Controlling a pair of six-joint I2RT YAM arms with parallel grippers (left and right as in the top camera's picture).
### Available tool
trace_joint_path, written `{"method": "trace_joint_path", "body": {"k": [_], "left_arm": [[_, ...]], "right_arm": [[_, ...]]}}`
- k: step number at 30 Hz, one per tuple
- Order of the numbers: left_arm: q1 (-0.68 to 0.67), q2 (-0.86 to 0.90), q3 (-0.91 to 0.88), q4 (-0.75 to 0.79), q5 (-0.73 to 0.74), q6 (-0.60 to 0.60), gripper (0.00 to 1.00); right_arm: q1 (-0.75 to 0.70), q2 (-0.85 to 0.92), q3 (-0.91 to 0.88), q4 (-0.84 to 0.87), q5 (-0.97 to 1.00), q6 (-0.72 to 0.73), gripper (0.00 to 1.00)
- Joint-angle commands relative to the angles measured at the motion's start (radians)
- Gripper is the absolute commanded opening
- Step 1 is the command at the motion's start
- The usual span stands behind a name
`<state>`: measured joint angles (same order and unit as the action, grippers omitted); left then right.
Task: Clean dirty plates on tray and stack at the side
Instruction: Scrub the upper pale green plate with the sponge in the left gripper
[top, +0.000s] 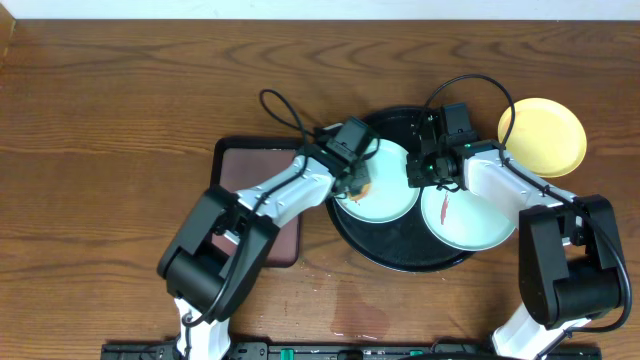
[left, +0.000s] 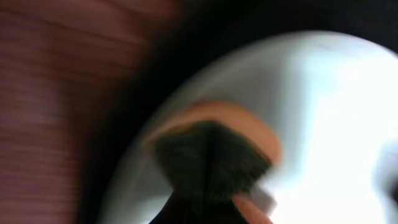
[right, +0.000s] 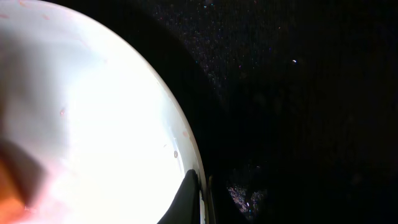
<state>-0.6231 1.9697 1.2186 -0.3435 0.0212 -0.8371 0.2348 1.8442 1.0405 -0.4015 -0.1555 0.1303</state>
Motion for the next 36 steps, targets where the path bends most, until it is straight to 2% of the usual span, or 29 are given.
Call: {"method": "trace_joint_path", "body": {"k": [1,6,12,14,18,22,31,36], "left_arm": [[0.029,-0.012,-0.043,-0.044,-0.147,0.024,0.07],[0.018,-0.092,-0.043,-0.011,-0.123,0.035,0.07],[-0.027,-0.1,-0.043,0.081,0.103,-0.013,0.08],[-0.058,-0.099,-0.043,0.081,0.098,-0.056,0.07],[-0.126,-0.09,-0.043,0.103,0.092,-0.063,0.07],[-0.176,-0.073,-0.043,0.097,0.001,-0.063,0.08],[-0.153,-0.011,-0.043,0.064,-0.104,-0.055,0.08],[-0.12,0.043,-0.043,0.014,-0.113,-0.051,0.08]], "right_arm": [[0.003,0.014,-0.006,-0.002,0.024,0.004,0.01],[0.003,0.014,-0.006,-0.002,0.024,0.004,0.01],[0.003,0.014,-0.006,-0.001,0.024,0.004,0.01],[0.003,0.014,-0.006,-0.001,0.024,0.004,0.01],[0.003,0.014,-0.006,-0.001,0.024,0.004,0.01],[0.003,0.014,-0.006,-0.002,0.024,0.004,0.01],[0.003,0.014,-0.006,-0.003,0.024,0.004,0.01],[0.003,0.014,-0.006,-0.003,0.024,0.004,0.01]]}}
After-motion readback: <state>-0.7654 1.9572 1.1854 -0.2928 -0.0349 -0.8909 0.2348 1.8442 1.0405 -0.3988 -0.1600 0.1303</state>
